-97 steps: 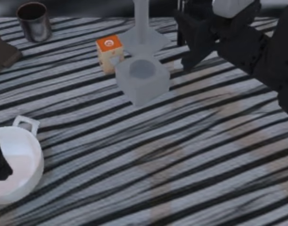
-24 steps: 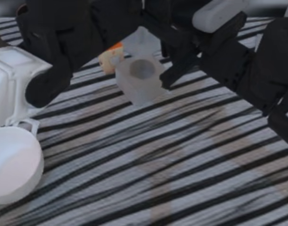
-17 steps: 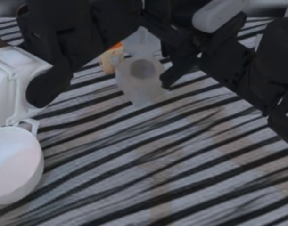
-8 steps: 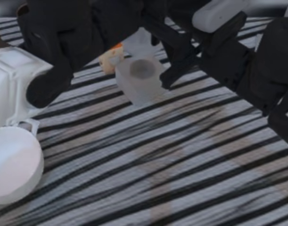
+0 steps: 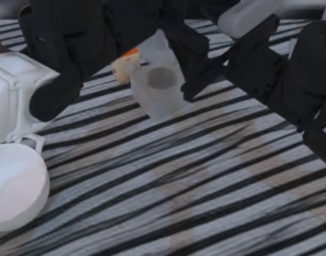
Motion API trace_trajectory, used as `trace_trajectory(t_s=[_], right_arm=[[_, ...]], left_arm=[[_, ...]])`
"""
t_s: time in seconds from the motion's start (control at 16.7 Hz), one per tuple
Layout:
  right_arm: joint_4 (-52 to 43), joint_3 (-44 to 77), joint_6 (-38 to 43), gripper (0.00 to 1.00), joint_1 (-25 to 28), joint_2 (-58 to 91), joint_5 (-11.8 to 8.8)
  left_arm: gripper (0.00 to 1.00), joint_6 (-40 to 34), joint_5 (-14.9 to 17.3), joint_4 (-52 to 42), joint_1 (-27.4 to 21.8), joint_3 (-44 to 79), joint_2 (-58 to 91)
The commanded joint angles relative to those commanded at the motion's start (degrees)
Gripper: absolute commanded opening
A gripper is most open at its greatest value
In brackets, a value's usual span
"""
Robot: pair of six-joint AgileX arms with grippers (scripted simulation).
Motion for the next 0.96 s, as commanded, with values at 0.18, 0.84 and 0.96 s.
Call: trace_trajectory(t_s=[0.18, 0.84, 0.96], right_arm=[[0.00, 0.00, 0.00, 1.00, 0.00, 0.00, 0.00], [-2.65, -12.89, -0.14, 1.00, -2.13, -14.48, -2.25], [-2.83, -14.19, -0.15, 1.00, -2.27, -15.88, -2.59]], left_arm=[[0.00, 0.00, 0.00, 0.00, 0.00, 0.00, 0.00], [0.00, 0.43, 6.61, -0.87, 8.33, -3.72, -5.48], [0.00, 0.45, 7.47, -0.97, 9.33, -4.25, -6.06]])
